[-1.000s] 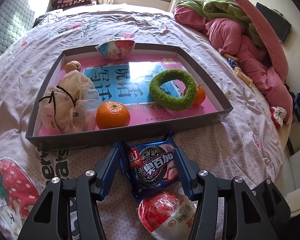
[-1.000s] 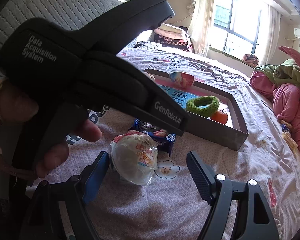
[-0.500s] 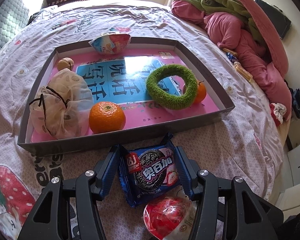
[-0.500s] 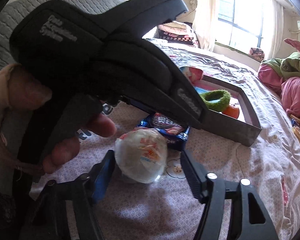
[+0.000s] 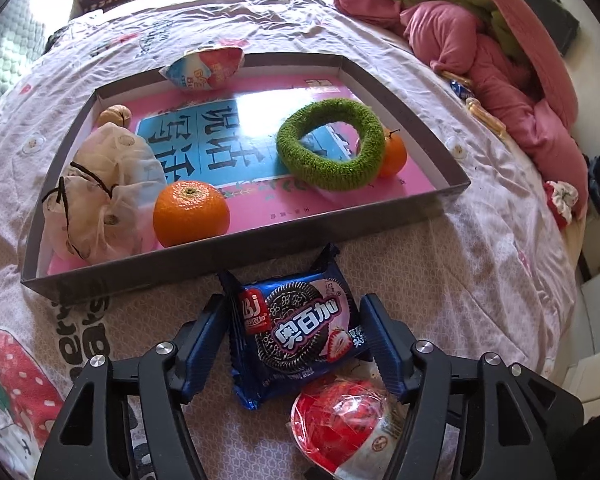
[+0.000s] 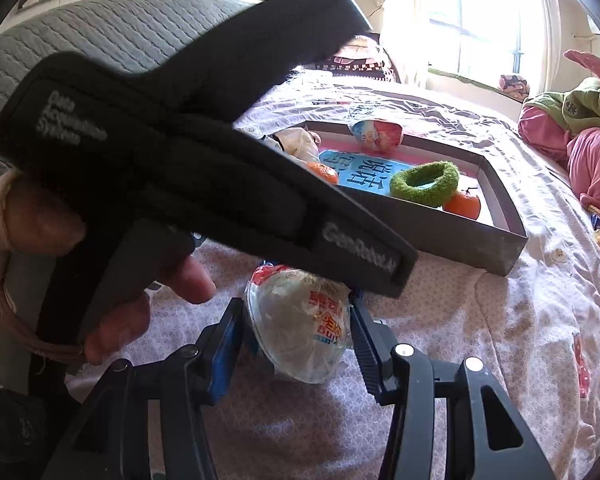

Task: Organize objects
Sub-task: 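Close left gripper on the blue cookie pack while right gripper closes on the wrapped bun, then lift and carry the cookie pack and wrapped bun over the tray with both grippers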

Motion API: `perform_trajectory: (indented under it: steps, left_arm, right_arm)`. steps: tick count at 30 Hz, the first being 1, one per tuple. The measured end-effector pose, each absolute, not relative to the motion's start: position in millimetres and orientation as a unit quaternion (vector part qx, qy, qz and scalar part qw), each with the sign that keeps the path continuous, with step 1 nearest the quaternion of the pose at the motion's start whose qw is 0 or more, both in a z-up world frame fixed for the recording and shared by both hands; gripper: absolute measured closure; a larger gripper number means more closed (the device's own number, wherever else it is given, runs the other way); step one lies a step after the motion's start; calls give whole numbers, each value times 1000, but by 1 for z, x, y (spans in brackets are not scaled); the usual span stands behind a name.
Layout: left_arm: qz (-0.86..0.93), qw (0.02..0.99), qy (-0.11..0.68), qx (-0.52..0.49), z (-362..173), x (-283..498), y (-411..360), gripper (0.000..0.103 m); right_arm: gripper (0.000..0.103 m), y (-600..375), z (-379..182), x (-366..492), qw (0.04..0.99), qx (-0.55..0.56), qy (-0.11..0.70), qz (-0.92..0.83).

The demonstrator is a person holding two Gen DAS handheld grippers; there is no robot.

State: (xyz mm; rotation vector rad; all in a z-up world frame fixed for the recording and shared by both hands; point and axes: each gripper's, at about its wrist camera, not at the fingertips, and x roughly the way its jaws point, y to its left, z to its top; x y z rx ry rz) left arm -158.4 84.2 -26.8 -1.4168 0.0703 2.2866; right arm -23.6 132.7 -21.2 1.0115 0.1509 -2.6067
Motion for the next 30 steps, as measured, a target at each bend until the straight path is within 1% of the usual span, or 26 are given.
perform_trajectory:
  steps: [1, 3, 6, 17, 30]
  left_arm:
    - [828, 223, 19, -514, -27, -159, 83, 35]
    - [828, 226, 11, -513, -26, -159, 82, 41]
    - [830, 226, 10, -510, -24, -157, 82, 43]
    - [851, 237, -7, -468, 0, -149, 77, 43]
    - [882, 208, -28, -422, 25, -146, 48, 44]
  right_arm:
    - [52, 133, -21, -23, 169, 356, 53, -918]
    - [52, 132, -21, -24, 167, 356, 52, -918]
    - [52, 135, -20, -24, 164, 355, 49, -919]
    - [52, 149, -13, -25, 154, 345, 39, -925]
    - [52, 156, 1, -33, 139, 322, 40, -936]
